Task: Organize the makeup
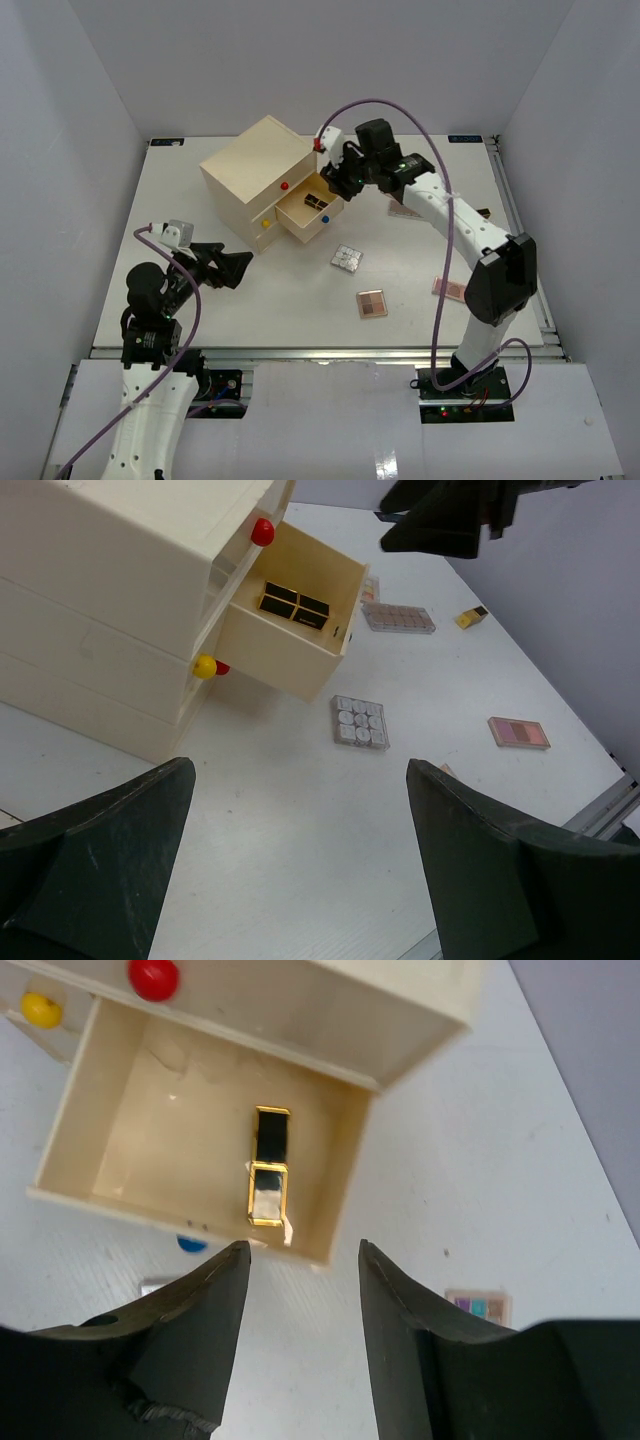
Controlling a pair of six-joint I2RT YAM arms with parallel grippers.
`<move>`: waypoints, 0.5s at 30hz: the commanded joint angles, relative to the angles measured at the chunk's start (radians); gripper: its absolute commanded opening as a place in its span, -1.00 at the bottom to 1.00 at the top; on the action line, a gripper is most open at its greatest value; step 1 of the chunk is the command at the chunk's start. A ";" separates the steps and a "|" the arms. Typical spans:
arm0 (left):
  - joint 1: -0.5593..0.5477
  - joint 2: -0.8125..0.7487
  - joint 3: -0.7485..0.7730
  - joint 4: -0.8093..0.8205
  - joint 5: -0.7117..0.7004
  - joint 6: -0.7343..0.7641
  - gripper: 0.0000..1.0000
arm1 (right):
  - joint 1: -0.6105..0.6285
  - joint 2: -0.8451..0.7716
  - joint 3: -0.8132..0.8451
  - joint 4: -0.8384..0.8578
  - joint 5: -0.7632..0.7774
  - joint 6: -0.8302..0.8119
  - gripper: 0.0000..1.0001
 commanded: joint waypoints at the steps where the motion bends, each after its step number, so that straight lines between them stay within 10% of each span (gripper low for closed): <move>1: 0.001 -0.018 -0.006 0.008 -0.003 0.006 0.96 | -0.249 -0.216 -0.199 0.107 -0.086 0.230 0.08; 15: 0.001 -0.034 -0.009 0.019 0.024 0.002 0.96 | -0.723 -0.196 -0.469 0.133 0.116 0.602 0.52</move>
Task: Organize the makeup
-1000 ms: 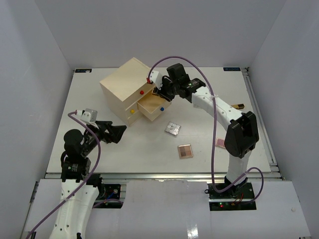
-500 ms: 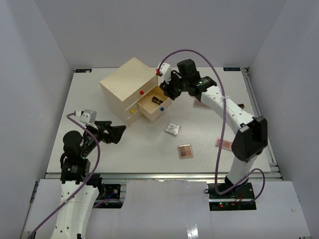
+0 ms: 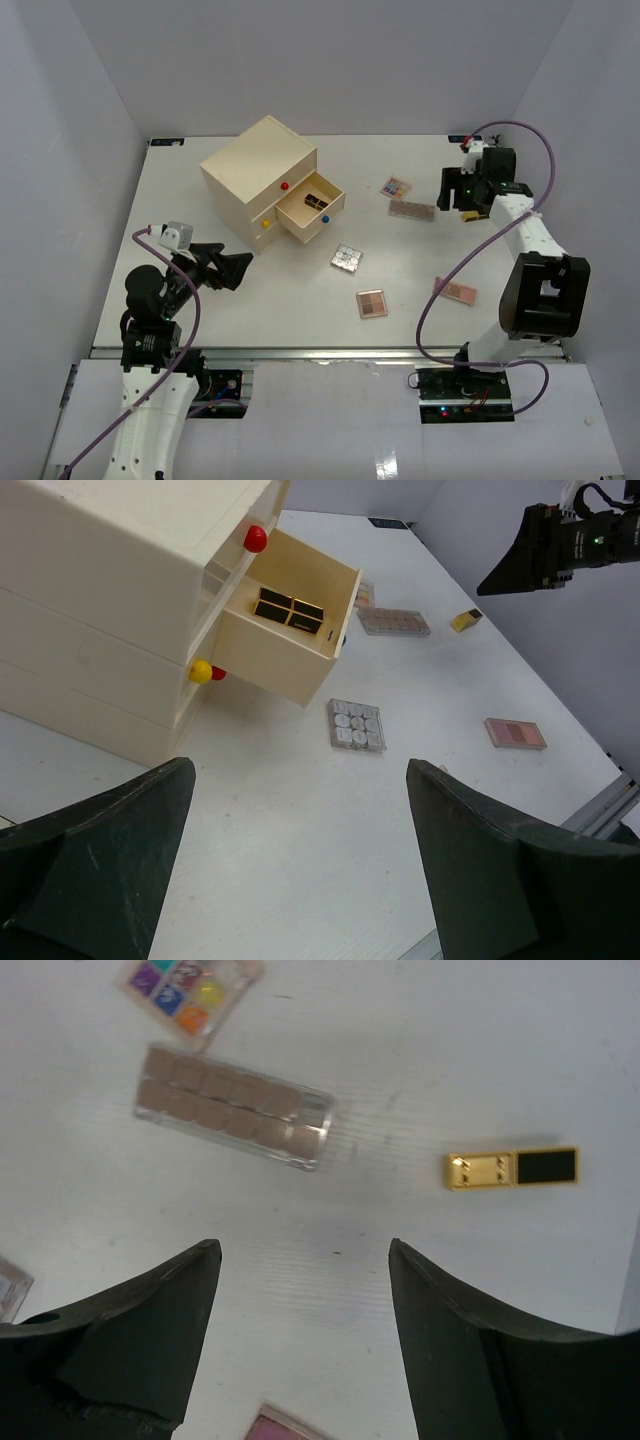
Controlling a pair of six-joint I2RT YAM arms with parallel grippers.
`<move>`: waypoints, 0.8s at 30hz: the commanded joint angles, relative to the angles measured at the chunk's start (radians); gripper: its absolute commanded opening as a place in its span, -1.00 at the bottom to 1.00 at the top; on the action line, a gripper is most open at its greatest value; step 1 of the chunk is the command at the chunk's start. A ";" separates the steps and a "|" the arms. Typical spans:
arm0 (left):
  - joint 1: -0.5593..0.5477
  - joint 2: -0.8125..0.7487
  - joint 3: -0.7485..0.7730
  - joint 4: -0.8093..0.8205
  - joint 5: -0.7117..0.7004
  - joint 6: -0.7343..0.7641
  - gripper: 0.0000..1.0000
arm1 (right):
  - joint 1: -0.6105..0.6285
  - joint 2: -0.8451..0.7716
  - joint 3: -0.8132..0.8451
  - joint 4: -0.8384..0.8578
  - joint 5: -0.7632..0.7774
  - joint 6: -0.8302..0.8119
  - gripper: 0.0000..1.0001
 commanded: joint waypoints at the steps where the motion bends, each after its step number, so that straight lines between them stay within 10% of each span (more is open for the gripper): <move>1: 0.001 -0.011 -0.008 0.018 0.018 0.002 0.96 | -0.095 0.056 0.015 0.029 0.095 0.227 0.54; 24: 0.002 0.044 -0.012 0.015 -0.004 0.004 0.96 | -0.135 0.478 0.260 0.057 0.433 0.522 0.68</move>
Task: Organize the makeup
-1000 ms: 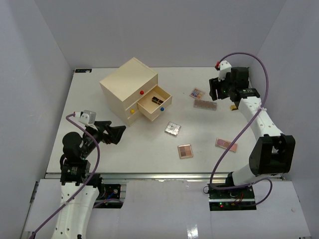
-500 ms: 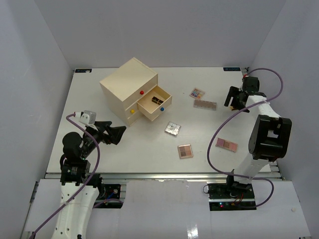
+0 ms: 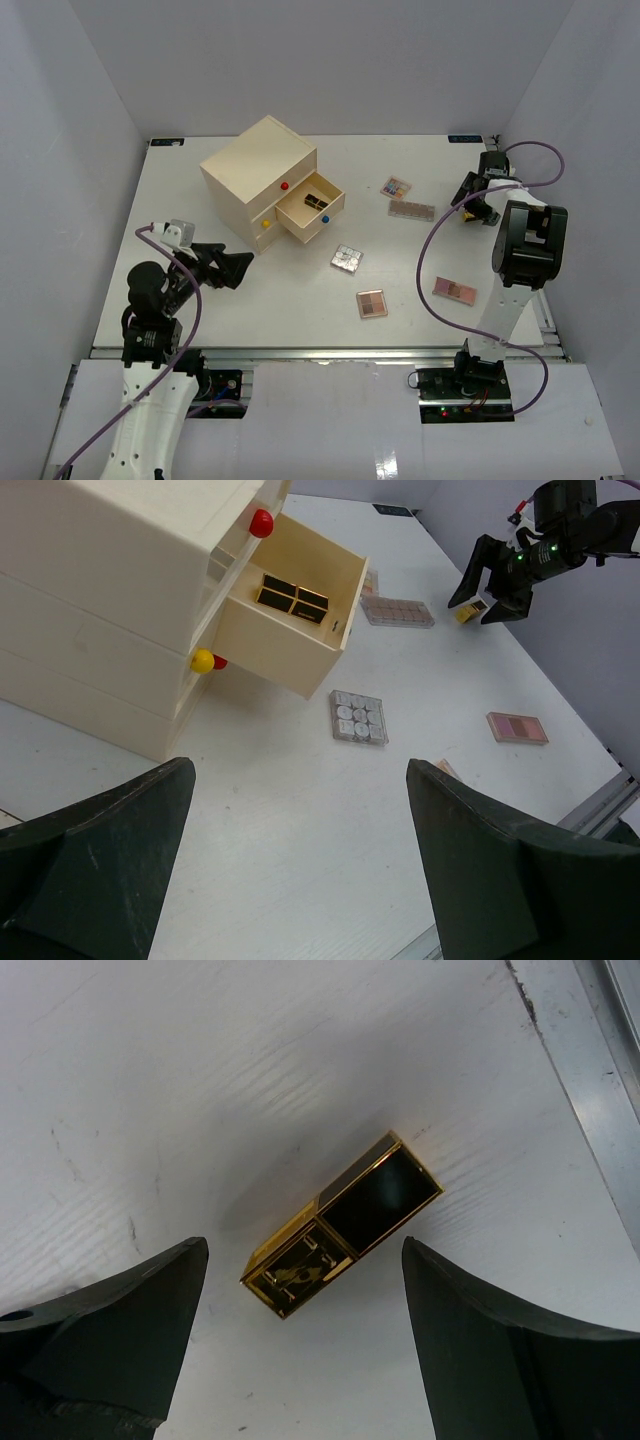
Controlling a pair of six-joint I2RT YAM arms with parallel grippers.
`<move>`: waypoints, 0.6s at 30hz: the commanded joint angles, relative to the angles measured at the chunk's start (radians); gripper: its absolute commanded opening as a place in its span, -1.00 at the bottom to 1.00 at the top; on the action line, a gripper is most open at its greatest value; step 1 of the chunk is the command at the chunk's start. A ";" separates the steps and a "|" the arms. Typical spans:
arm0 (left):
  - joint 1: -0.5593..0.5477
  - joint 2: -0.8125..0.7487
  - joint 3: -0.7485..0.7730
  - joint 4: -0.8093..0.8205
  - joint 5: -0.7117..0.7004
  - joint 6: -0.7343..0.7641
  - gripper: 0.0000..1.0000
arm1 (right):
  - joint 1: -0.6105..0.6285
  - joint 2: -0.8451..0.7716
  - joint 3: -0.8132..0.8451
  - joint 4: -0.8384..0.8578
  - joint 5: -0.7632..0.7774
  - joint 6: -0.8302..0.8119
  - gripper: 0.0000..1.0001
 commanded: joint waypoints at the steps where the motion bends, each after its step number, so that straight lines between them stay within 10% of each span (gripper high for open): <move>1: 0.003 0.014 -0.008 0.015 -0.007 0.005 0.96 | -0.016 0.026 0.061 0.036 0.044 0.053 0.67; 18: 0.003 0.004 -0.007 0.010 -0.016 0.007 0.96 | -0.034 -0.045 -0.011 0.079 -0.035 0.027 -0.16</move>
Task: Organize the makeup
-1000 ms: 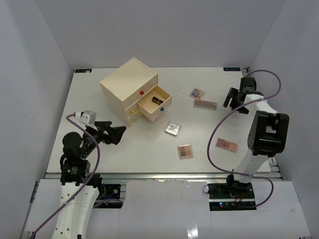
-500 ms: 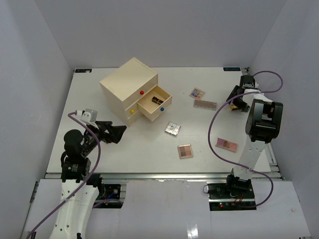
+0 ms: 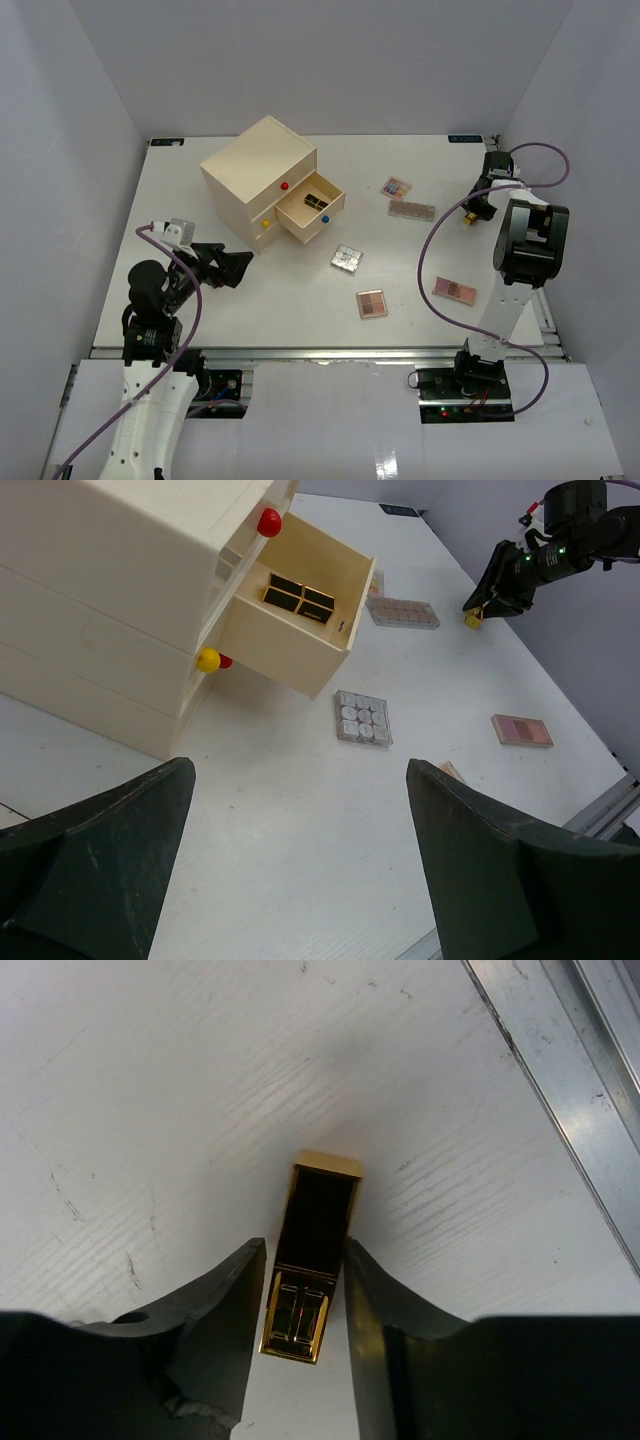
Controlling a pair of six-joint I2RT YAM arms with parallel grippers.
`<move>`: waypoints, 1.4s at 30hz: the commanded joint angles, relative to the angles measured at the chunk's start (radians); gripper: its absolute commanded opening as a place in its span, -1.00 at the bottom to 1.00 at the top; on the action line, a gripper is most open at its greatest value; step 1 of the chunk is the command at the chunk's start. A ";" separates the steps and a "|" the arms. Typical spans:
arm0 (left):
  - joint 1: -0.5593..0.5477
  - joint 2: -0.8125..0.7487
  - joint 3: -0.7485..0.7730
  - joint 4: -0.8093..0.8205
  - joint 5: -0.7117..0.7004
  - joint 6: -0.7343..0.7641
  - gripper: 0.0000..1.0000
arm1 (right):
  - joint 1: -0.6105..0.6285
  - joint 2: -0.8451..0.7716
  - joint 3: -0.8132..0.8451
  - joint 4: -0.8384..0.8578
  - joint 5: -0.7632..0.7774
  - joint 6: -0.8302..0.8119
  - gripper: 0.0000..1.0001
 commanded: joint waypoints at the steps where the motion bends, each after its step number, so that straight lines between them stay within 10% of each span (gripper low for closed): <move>1: 0.004 -0.007 -0.007 0.011 -0.003 0.006 0.96 | -0.014 -0.075 -0.032 0.052 -0.043 -0.011 -0.23; 13: 0.003 -0.008 -0.007 0.011 0.000 0.005 0.96 | 0.037 -0.395 -0.257 0.224 -0.377 -0.263 -0.73; 23: 0.003 -0.005 -0.007 0.011 0.000 0.005 0.96 | 0.498 -0.631 -0.247 0.181 -0.603 -0.803 -0.79; 30: 0.003 -0.003 -0.007 0.009 -0.007 0.005 0.96 | 0.753 -0.385 0.120 -0.082 -0.626 -1.107 -0.77; 42: 0.003 0.006 -0.001 0.001 -0.024 0.010 0.96 | 0.849 -0.147 0.349 -0.121 -0.576 -1.178 -0.06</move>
